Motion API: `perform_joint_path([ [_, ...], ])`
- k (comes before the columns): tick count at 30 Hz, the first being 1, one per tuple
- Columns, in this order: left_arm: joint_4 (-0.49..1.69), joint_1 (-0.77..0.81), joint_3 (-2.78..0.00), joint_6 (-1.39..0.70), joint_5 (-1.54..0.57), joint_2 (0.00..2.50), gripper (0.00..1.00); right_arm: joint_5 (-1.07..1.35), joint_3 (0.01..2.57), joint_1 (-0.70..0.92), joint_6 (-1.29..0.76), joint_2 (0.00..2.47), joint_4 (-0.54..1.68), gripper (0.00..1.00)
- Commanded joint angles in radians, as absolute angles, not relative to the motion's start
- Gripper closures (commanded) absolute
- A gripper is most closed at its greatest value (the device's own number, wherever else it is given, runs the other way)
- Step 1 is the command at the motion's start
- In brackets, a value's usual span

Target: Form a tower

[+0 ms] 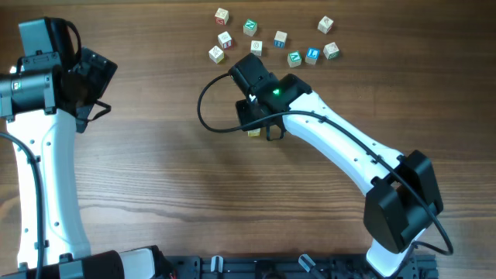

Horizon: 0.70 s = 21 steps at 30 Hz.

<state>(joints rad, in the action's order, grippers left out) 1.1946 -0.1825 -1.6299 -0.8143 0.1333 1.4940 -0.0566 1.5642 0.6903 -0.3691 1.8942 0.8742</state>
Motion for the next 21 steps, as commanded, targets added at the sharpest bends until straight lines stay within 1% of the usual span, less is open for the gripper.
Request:
perform_joint_path([
  [1,1.194,-0.187,-1.637,-0.820,0.140,1.481,0.00,-0.069,1.584,0.686,-0.367,1.861,0.874,0.74],
  [21,1.194,-0.187,-1.637,-0.820,0.140,1.481,0.00,-0.068,1.584,0.686,-0.367,1.861,0.870,0.73],
])
